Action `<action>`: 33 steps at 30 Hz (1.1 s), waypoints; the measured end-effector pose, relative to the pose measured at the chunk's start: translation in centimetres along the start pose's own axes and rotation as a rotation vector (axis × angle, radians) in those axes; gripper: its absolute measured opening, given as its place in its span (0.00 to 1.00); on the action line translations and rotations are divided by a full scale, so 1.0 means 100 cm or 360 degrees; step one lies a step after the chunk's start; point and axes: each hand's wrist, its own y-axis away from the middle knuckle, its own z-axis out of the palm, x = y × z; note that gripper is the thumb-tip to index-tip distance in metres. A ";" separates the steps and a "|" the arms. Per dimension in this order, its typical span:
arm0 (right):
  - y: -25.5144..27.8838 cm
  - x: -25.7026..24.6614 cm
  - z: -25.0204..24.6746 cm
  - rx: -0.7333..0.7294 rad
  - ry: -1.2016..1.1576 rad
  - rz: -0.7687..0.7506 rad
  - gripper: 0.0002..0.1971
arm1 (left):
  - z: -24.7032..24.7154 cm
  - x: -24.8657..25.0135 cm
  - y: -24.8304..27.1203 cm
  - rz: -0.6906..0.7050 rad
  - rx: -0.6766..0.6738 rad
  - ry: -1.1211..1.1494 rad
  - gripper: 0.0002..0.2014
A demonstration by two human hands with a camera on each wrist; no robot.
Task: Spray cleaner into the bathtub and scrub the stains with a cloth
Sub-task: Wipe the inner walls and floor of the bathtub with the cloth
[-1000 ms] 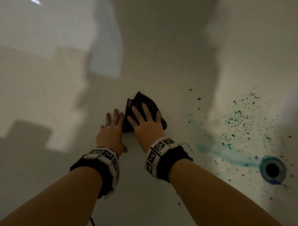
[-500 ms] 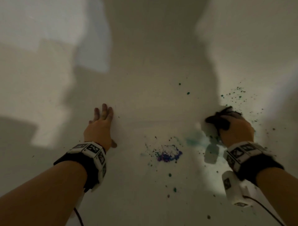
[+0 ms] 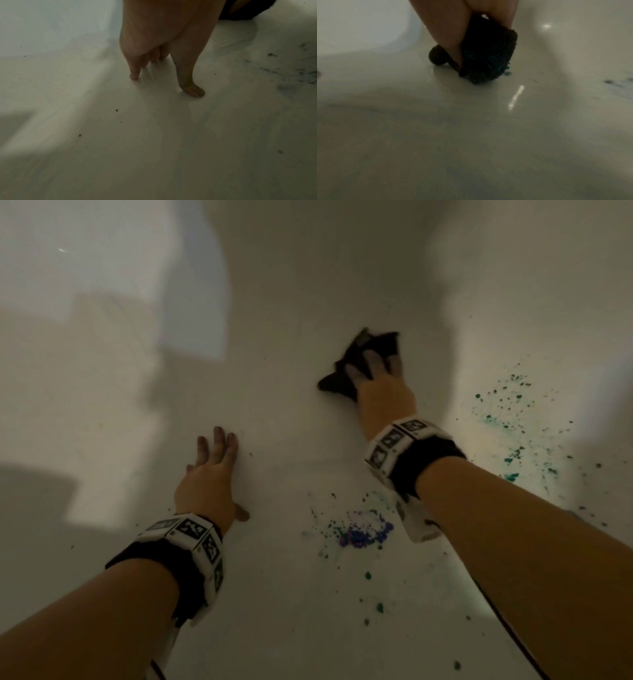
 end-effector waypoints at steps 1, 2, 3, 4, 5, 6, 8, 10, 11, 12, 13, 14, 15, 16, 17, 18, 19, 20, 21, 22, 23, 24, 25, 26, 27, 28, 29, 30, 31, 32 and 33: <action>0.007 0.016 0.003 0.0078 -0.0055 0.0126 0.24 | 0.000 0.000 0.000 0.0001 -0.0003 0.0004 0.61; 0.014 0.035 0.007 0.0171 -0.0049 0.0234 0.23 | 0.000 0.000 0.000 -0.0002 -0.0003 0.0009 0.61; 0.021 0.056 0.013 0.0257 -0.0029 0.0325 0.23 | -0.001 0.000 0.001 -0.0006 -0.0001 0.0011 0.61; 0.028 0.078 0.019 0.0346 -0.0025 0.0388 0.22 | -0.001 0.000 0.001 -0.0006 0.0001 0.0008 0.61; 0.038 0.101 0.025 0.0387 -0.0016 0.0470 0.21 | -0.001 0.000 0.001 -0.0005 0.0002 0.0004 0.61; 0.049 0.124 0.030 0.0398 -0.0033 0.0585 0.20 | -0.001 0.000 0.001 -0.0005 0.0004 0.0004 0.61; 0.076 0.157 0.034 0.0311 -0.0126 0.0952 0.21 | 0.000 0.001 0.001 -0.0012 0.0014 0.0015 0.61; 0.094 0.162 0.027 0.0285 -0.0243 0.1220 0.20 | 0.000 0.001 0.001 -0.0008 0.0034 0.0017 0.61; 0.101 0.153 0.023 0.0367 -0.0289 0.1177 0.18 | 0.000 0.001 0.001 -0.0003 0.0039 0.0013 0.61; 0.107 0.136 0.021 0.0547 -0.0322 0.0933 0.18 | 0.000 0.001 0.001 0.0001 0.0039 0.0008 0.61; 0.112 0.109 0.018 0.0692 -0.0357 0.0624 0.19 | 0.000 0.001 0.001 0.0002 0.0035 0.0004 0.61; 0.120 0.077 0.014 0.0777 -0.0389 0.0289 0.19 | 0.000 0.000 0.000 0.0006 0.0029 0.0000 0.61; 0.127 0.044 0.017 0.0788 -0.0468 0.0056 0.17 | 0.000 0.000 0.000 0.0010 0.0026 0.0000 0.62; 0.133 0.012 0.024 0.0739 -0.0518 -0.0075 0.13 | 0.001 -0.002 -0.001 0.0015 0.0030 -0.0005 0.61; 0.138 -0.022 0.030 0.0677 -0.0578 -0.0194 0.10 | 0.001 -0.003 -0.001 0.0025 0.0044 -0.0014 0.60; 0.141 -0.055 0.037 0.0589 -0.0617 -0.0323 0.09 | 0.003 -0.004 -0.001 0.0044 0.0070 -0.0025 0.58; 0.143 -0.086 0.045 0.0461 -0.0621 -0.0491 0.12 | 0.004 -0.006 -0.001 0.0072 0.0114 -0.0031 0.52; 0.145 -0.110 0.050 0.0317 -0.0557 -0.0623 0.16 | 0.005 -0.007 -0.002 0.0096 0.0162 -0.0028 0.46; 0.142 -0.123 0.054 0.0147 -0.0435 -0.0650 0.20 | 0.005 -0.009 -0.002 0.0113 0.0198 -0.0021 0.40; 0.137 -0.130 0.056 -0.0006 -0.0348 -0.0638 0.23 | 0.005 -0.010 -0.002 0.0125 0.0221 -0.0017 0.37; 0.131 -0.133 0.057 -0.0078 -0.0302 -0.0605 0.25 | 0.006 -0.011 -0.001 0.0131 0.0236 -0.0020 0.36; 0.126 -0.131 0.060 -0.0107 -0.0287 -0.0578 0.26 | 0.006 -0.012 -0.001 0.0133 0.0246 -0.0028 0.36; 0.124 -0.128 0.064 -0.0107 -0.0283 -0.0582 0.27 | 0.007 -0.012 -0.002 0.0136 0.0249 -0.0041 0.37; 0.122 -0.122 0.067 -0.0054 -0.0292 -0.0594 0.27 | 0.007 -0.012 -0.002 0.0135 0.0239 -0.0055 0.38; 0.118 -0.115 0.069 0.0035 -0.0293 -0.0607 0.26 | 0.007 -0.012 -0.003 0.0133 0.0220 -0.0065 0.42; 0.114 -0.104 0.069 0.0096 -0.0288 -0.0595 0.23 | 0.008 -0.012 -0.003 0.0132 0.0188 -0.0072 0.48; 0.110 -0.089 0.069 0.0158 -0.0281 -0.0547 0.19 | 0.007 -0.013 -0.004 0.0127 0.0146 -0.0069 0.54; 0.107 -0.070 0.069 0.0197 -0.0276 -0.0454 0.14 | 0.006 -0.014 -0.004 0.0116 0.0106 -0.0052 0.59; 0.102 -0.048 0.070 0.0246 -0.0258 -0.0332 0.11 | 0.006 -0.014 -0.004 0.0109 0.0082 -0.0039 0.62; 0.099 -0.024 0.069 0.0296 -0.0231 -0.0194 0.11 | 0.005 -0.014 -0.004 0.0104 0.0077 -0.0040 0.63; 0.096 0.002 0.067 0.0346 -0.0205 -0.0037 0.13 | 0.004 -0.014 -0.005 0.0102 0.0083 -0.0046 0.63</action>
